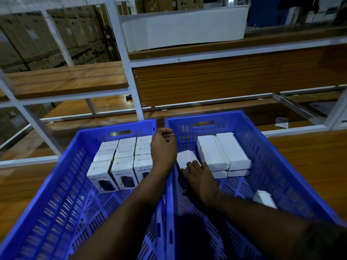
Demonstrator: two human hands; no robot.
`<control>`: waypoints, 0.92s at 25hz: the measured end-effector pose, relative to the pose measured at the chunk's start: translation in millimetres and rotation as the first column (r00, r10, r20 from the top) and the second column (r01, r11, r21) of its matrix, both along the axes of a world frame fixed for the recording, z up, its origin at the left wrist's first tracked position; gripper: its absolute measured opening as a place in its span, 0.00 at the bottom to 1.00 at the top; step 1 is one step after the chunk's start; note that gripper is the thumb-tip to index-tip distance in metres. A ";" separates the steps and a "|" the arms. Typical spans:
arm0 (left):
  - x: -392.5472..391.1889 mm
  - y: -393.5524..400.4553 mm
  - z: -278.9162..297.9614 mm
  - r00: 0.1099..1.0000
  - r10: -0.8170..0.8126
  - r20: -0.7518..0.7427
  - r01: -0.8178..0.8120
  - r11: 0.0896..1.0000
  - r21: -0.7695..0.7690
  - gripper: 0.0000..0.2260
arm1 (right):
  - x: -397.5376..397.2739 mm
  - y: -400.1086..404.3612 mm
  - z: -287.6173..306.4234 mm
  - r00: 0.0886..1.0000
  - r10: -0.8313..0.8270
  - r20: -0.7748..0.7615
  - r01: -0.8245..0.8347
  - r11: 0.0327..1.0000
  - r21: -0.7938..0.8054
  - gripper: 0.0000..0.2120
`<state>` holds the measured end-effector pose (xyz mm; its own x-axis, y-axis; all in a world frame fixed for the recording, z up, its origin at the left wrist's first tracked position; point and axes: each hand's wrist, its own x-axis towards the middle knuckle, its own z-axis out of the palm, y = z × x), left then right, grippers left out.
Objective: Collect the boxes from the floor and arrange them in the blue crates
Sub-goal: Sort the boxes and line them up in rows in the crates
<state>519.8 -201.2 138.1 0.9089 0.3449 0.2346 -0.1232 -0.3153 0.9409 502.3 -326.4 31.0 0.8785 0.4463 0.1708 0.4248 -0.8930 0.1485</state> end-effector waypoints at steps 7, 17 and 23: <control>1.5 1.3 -2.2 0.999 -0.025 -0.032 0.025 1.000 0.002 0.06 | 8.9 0.9 -18.0 0.981 0.176 -0.081 -0.188 0.966 -0.176 0.12; 3.0 0.5 -1.7 0.999 -0.027 -0.027 0.028 0.998 0.047 0.05 | 33.6 15.0 -16.9 0.997 0.059 -0.043 -0.065 0.985 -0.158 0.16; 2.0 0.5 -1.5 0.999 -0.029 -0.033 0.031 0.997 0.069 0.04 | 26.2 11.6 -12.7 0.999 0.032 -0.026 -0.037 0.977 -0.212 0.19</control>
